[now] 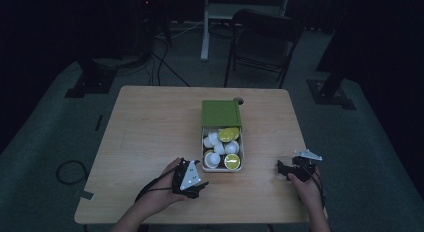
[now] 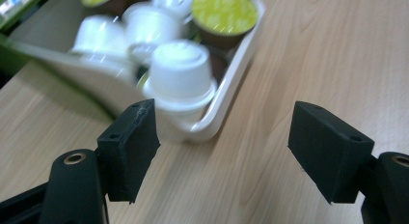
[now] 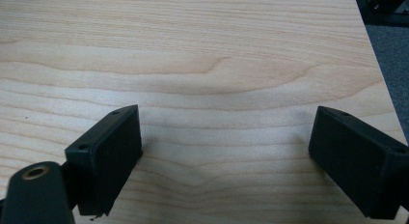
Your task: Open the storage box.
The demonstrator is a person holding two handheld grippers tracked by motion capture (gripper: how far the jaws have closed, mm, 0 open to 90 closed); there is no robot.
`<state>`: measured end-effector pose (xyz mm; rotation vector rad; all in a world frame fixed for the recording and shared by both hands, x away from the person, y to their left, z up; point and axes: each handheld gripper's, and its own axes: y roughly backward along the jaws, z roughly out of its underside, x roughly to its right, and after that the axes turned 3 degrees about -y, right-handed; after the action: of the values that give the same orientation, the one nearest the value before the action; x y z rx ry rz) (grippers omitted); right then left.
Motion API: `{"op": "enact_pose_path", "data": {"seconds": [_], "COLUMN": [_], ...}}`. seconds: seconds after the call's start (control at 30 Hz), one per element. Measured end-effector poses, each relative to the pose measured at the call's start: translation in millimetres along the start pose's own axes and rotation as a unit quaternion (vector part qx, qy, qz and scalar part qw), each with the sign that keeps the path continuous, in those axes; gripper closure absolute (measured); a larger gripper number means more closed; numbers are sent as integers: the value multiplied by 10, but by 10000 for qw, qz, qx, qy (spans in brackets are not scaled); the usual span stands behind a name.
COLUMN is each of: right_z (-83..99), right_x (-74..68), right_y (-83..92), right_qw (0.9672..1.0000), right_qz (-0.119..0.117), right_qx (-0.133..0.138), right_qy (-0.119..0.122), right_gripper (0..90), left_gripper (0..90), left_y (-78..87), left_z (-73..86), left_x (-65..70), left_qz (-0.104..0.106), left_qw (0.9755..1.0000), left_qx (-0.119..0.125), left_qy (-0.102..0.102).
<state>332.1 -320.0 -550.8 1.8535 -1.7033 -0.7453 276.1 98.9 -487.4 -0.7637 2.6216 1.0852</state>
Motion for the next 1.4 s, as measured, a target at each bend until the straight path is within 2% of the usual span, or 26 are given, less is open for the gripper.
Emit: {"op": "enact_pose_path", "data": {"seconds": [0.03,0.1,0.17,0.2,0.23,0.27,0.47,0.57,0.67,0.7,0.8,0.83,0.9,0.97,1.03,1.1,1.13,1.2,1.23,1.27,1.3,1.33,1.37,1.4], "right_z": [0,0,0,0,0,0,0,0,0,0,0,0,0,0,0,0,0,0,0,0,0,0,0,0], "right_x": [0,0,0,0,0,0,0,0,0,0,0,0,0,0,-1,-1,-1,0,0,0,-2,-2,-2,-2], "right_y": [0,0,0,0,0,0,0,0,0,0,0,0,0,0,0,0,0,0,0,0,0,0,0,0], "right_qw": [10000,10000,10000,10000,10000,10000,10000,10000,10000,10000,10000,10000,10000,10000,10000,10000,10000,10000,10000,10000,10000,10000,10000,10000], "right_qz": [0,1,0,0,1,0,0,0,0,1,1,1,1,1,1,0,0,0,0,0,1,1,1,0], "right_qx": [0,1,-1,0,0,0,1,1,1,1,1,1,0,1,0,2,1,1,2,2,0,0,0,0], "right_qy": [1,1,-1,1,0,-1,1,1,2,2,2,1,1,1,1,-3,-2,1,0,0,-6,-7,-7,-6], "right_gripper": [109,109,109,109,109,109,109,109,110,109,109,109,109,109,109,109,109,109,109,109,109,109,109,109], "left_gripper": [263,258,258,258,258,258,257,257,257,257,239,239,238,238,235,202,202,195,191,191,191,191,191,191], "left_y": [0,48,67,99,99,128,173,182,182,180,183,187,192,210,214,230,230,241,250,250,258,258,271,280], "left_z": [0,96,124,177,177,226,350,464,525,589,653,716,753,836,856,936,936,986,1032,1032,1075,1075,1119,1141], "left_x": [0,-72,-97,-142,-142,-186,-277,-336,-364,-393,-422,-447,-463,-496,-505,-535,-535,-551,-565,-565,-580,-580,-596,-606], "left_qz": [0,-116,-150,-236,-236,-335,-443,-512,-529,-566,-599,-645,-672,-752,-771,-827,-827,-877,-929,-929,-989,-989,-1044,-1072], "left_qw": [10000,9997,9995,9989,9989,9981,9961,9937,9926,9910,9897,9878,9868,9839,9832,9803,9803,9780,9759,9759,9723,9723,9692,9678], "left_qx": [0,-53,-69,-81,-81,-87,-137,-197,-238,-267,-309,-341,-346,-368,-369,-380,-380,-400,-422,-422,-435,-435,-453,-465], "left_qy": [0,196,261,392,392,516,755,973,1067,1183,1261,1378,1432,1579,1614,1750,1750,1851,1929,1929,2072,2072,2183,2230]}}
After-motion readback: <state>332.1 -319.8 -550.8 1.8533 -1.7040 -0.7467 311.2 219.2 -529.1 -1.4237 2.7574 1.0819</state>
